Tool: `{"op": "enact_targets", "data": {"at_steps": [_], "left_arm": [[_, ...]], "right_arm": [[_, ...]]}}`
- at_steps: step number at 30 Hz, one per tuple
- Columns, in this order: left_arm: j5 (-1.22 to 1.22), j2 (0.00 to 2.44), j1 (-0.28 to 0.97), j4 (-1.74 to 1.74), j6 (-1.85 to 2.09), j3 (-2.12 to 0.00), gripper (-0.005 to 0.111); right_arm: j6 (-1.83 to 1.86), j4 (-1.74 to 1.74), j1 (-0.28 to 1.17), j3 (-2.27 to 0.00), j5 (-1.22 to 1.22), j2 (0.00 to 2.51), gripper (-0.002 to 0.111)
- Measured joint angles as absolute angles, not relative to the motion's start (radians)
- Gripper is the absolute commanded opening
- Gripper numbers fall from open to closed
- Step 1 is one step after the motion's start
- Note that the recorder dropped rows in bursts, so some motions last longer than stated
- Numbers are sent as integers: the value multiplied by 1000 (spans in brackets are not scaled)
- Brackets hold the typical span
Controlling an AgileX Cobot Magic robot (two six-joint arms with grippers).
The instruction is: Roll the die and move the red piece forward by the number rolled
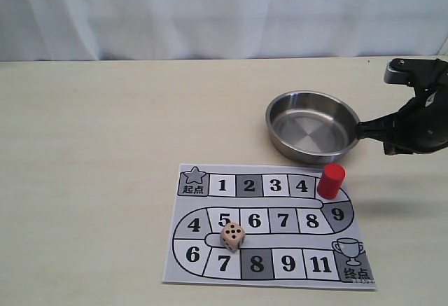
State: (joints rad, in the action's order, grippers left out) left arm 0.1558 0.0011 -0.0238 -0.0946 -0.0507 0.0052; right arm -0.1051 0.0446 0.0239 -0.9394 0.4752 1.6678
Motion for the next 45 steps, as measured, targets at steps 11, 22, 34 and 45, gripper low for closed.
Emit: {"op": "enact_targets", "data": {"at_steps": [11,22,34,45], "left_arm": [[156,1,-24,-95,-51,5,0],[156,1,-24,-95,-51,5,0],[156,1,-24,-95,-51,5,0],[154,1,-24,-95,-51,5,0]], "right_arm": [[12,-51,24,-939,501,1668,4],[14,-37,24,-939,523,1664,4],[14,-37,24,-939,558,1453,4],[14,-37,24,-939,602,1114,4]]}}
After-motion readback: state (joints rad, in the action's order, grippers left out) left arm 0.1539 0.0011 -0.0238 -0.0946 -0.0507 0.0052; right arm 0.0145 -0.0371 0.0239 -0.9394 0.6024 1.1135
